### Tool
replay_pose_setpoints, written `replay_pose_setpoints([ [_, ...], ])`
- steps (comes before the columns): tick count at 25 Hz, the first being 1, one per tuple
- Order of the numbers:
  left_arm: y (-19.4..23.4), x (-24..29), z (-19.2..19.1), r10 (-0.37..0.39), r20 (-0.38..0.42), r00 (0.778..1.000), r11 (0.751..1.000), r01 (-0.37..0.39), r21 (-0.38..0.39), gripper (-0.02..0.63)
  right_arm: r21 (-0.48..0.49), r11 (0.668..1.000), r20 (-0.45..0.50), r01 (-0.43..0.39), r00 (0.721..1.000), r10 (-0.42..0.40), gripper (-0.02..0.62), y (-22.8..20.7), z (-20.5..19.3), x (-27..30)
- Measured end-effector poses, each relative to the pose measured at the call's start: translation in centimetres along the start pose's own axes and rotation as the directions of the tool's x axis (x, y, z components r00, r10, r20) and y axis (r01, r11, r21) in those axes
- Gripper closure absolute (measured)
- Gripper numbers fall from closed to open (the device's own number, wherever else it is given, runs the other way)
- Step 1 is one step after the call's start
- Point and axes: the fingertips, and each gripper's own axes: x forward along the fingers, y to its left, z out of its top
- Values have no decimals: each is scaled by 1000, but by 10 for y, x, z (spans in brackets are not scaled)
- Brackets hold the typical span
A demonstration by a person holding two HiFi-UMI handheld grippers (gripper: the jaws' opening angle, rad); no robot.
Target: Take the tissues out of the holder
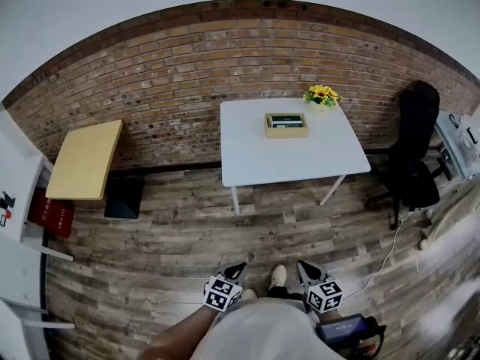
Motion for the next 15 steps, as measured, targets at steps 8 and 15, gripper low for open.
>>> replay_pose_setpoints([
  [8, -3, 8, 2, -11, -7, 1000, 1000, 11, -6, 598, -2, 1000, -12, 16, 1000, -16, 590, -10, -1, -2],
  [15, -2, 16, 8, 1, -9, 1000, 1000, -1, -12, 598, -5, 1000, -11, 3, 1000, -3, 591, -19, 6, 2],
])
